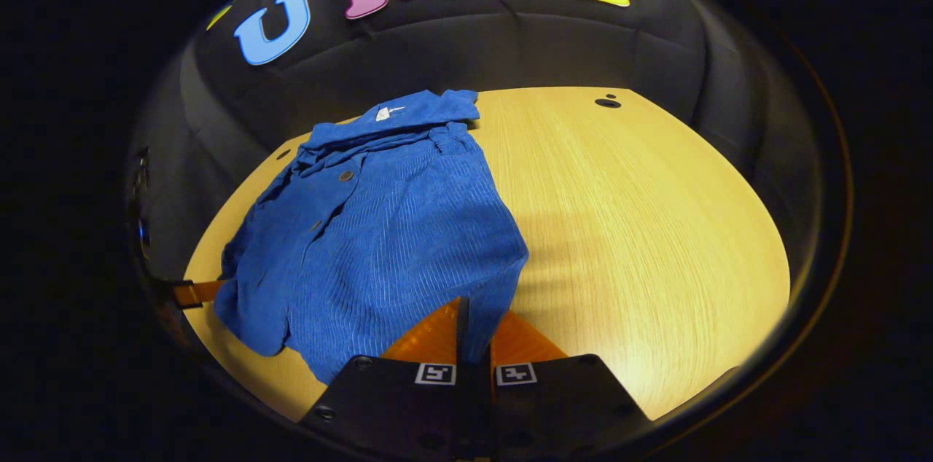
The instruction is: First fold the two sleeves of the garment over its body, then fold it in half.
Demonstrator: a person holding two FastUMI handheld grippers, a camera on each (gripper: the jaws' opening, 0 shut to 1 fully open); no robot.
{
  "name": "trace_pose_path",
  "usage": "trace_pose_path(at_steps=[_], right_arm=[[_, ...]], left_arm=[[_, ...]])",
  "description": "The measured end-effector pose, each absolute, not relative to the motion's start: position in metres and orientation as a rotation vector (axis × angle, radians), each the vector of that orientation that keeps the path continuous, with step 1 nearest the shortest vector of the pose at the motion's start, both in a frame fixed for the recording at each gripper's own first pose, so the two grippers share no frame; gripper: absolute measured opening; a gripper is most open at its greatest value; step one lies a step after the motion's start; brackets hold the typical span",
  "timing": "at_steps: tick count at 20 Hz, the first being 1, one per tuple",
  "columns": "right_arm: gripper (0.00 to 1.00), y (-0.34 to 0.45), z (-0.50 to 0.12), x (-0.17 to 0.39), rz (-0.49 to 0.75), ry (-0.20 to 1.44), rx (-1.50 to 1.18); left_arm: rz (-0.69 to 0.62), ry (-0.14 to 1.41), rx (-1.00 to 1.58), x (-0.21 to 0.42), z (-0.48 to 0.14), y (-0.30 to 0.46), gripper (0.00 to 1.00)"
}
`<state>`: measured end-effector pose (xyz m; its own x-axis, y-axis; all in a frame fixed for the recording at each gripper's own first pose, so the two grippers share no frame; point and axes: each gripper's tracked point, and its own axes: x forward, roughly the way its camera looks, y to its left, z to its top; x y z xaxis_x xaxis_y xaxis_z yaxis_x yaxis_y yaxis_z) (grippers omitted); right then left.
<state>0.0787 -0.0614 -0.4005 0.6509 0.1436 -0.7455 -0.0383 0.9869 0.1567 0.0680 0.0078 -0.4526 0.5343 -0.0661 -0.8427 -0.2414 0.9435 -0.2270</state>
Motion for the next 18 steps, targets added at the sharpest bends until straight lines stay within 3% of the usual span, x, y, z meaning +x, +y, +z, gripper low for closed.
trace_pose_path(at_steps=[7,9,10,18], right_arm=[[0.05,-0.049,-0.372,0.112,0.121,0.806,0.221],[0.00,-0.044,-0.354,0.135,0.137,0.760,0.241],[0.05,-0.041,-0.345,0.148,0.143,0.736,0.248],[0.05,-0.018,-0.266,0.282,0.200,0.480,0.280]], left_arm=[[0.100,0.902,-0.421,0.110,-0.411,0.012,0.00],[0.088,0.843,-0.432,0.135,-0.386,0.016,0.00],[0.080,0.817,-0.430,0.148,-0.375,0.017,0.00],[0.037,0.602,-0.396,0.282,-0.317,0.045,0.00]])
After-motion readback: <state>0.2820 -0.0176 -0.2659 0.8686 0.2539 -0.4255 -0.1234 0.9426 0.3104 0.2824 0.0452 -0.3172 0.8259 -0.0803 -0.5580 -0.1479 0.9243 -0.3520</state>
